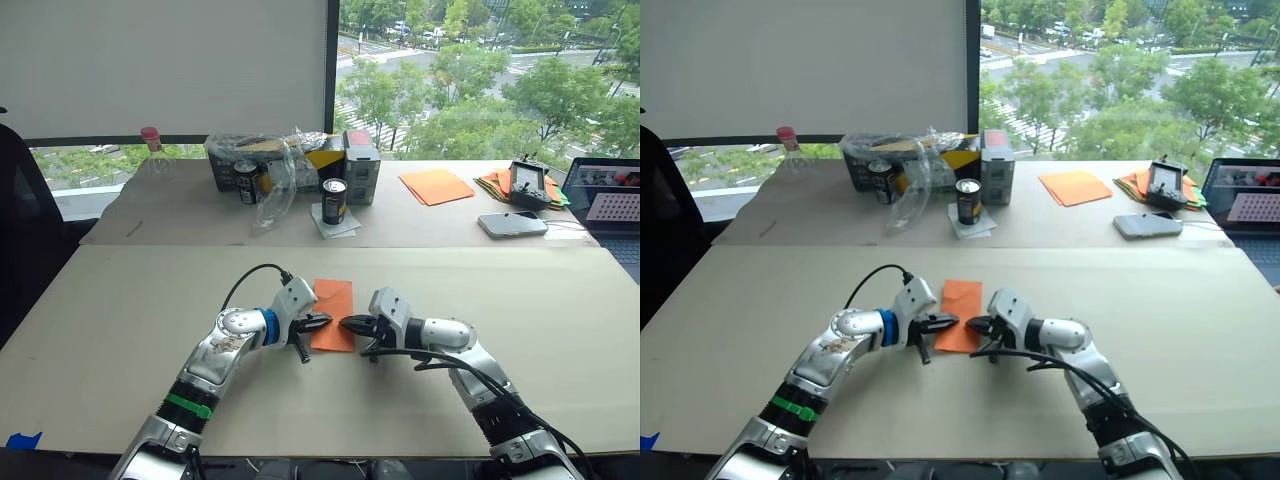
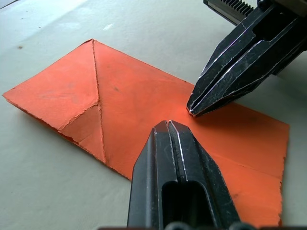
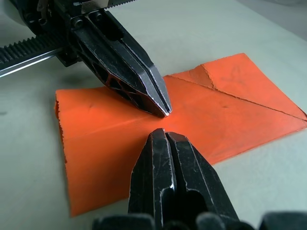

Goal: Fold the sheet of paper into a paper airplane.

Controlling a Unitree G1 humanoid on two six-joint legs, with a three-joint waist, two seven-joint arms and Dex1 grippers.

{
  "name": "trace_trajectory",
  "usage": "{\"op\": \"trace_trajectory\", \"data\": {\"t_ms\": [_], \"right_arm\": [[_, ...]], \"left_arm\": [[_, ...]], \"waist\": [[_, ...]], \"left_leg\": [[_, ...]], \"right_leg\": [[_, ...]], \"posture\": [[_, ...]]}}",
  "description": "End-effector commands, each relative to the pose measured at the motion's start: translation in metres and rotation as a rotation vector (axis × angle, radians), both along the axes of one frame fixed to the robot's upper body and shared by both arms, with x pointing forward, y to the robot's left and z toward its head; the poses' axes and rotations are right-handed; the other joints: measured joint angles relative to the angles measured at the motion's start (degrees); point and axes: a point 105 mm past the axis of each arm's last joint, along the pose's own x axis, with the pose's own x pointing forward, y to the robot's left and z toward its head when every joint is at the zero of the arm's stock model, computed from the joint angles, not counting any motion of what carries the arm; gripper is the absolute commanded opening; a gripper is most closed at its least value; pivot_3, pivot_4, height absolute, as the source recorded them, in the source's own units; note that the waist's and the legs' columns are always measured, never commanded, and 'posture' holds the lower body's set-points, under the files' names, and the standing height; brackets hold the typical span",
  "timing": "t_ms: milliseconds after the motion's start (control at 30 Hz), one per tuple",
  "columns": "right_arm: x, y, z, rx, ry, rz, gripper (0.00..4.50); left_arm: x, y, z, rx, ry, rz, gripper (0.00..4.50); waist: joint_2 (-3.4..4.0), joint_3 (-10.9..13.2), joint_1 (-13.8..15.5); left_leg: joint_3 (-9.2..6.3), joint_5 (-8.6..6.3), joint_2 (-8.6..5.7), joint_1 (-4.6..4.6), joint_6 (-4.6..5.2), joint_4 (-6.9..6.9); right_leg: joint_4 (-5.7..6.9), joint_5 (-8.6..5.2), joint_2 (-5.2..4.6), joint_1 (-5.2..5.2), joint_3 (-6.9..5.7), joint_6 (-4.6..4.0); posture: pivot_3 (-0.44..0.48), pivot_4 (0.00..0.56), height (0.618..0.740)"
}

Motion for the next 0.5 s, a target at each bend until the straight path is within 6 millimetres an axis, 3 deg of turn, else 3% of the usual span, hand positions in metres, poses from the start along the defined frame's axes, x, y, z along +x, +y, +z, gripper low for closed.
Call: {"op": "trace_trajectory", "data": {"t_ms": [33,267,500], "right_arm": [[-0.027,-0.002,-0.022,-0.026,0.142,0.086,0.02],[-0.051,-0.003,-0.024,-0.017,0.207,0.132,0.02],[-0.035,-0.007,0.02,0.123,0.095,0.055,0.02]], "left_arm": [[0.001,-0.001,0.001,0.007,-0.004,-0.013,0.0],[0.0,0.0,0.002,0.012,-0.011,-0.024,0.0],[-0.001,0.0,0.001,0.013,-0.009,-0.029,0.0]], "waist": [[-0.01,0.0,0.03],[-0.01,0.0,-0.2],[-0.02,0.01,-0.17]], "left_leg": [[0.0,-0.01,0.0,0.0,0.02,0.0],[0.0,-0.02,0.03,0.01,0.02,-0.01],[0.0,-0.01,0.03,-0.02,0.02,-0.02]], "right_leg": [[-0.01,-0.01,0.0,0.01,0.0,0.01],[-0.02,-0.02,0.0,0.0,0.01,0.02],[-0.03,-0.02,0.0,-0.02,0.01,0.03]], "posture": [[0.0,0.15,0.67],[0.0,0.15,0.67],[0.0,0.15,0.67]]}}
